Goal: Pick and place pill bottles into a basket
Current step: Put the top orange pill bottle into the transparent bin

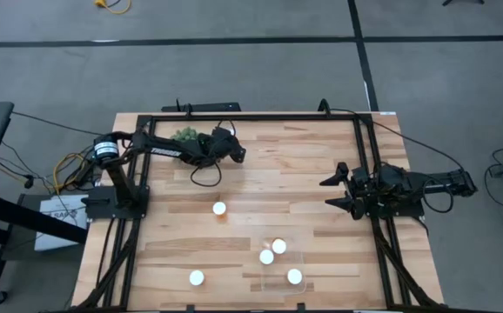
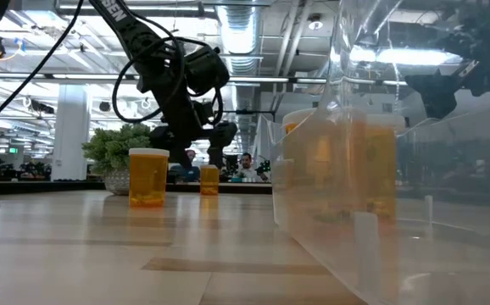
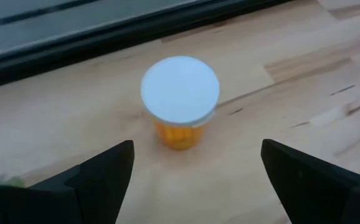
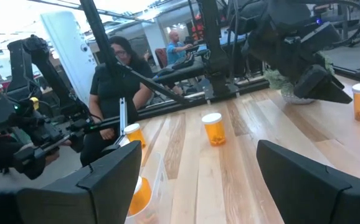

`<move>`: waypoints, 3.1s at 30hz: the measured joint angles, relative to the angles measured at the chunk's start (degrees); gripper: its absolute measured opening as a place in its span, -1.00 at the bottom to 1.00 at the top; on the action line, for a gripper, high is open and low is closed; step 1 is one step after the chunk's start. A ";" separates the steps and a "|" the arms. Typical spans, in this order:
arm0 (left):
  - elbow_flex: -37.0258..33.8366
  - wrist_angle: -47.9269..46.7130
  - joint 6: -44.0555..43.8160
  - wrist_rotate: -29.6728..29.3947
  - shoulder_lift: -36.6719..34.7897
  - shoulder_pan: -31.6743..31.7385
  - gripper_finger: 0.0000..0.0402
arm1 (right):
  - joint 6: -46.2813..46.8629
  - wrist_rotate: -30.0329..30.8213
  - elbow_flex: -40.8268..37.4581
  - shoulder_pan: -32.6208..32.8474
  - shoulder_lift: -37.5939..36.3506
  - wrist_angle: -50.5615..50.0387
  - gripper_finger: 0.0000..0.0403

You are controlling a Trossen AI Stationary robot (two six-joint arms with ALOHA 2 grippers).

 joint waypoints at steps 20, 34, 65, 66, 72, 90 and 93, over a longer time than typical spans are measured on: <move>0.01 4.59 4.43 1.89 0.92 1.91 0.71 | 0.00 -0.02 0.00 -0.01 0.01 0.00 0.54; 0.01 6.37 7.20 3.40 0.92 3.34 0.71 | 0.00 -0.02 0.00 0.01 0.01 0.00 0.54; -0.03 14.51 8.50 4.90 8.09 4.61 0.45 | 0.00 -0.02 0.00 0.01 -0.01 0.00 0.54; -0.03 14.61 8.49 4.90 8.09 4.61 0.45 | 0.00 -0.02 0.00 -0.01 0.00 0.01 0.54; -0.03 15.01 8.48 4.91 8.09 4.61 0.33 | -0.01 -0.02 0.00 -0.01 -0.01 0.00 0.54; 0.01 16.76 8.28 8.92 8.09 3.87 -0.26 | 0.00 -0.02 0.00 0.00 0.00 0.00 0.54; 0.01 16.97 9.10 9.34 8.09 3.85 -0.22 | 0.00 -0.02 0.00 -0.01 0.00 0.01 0.54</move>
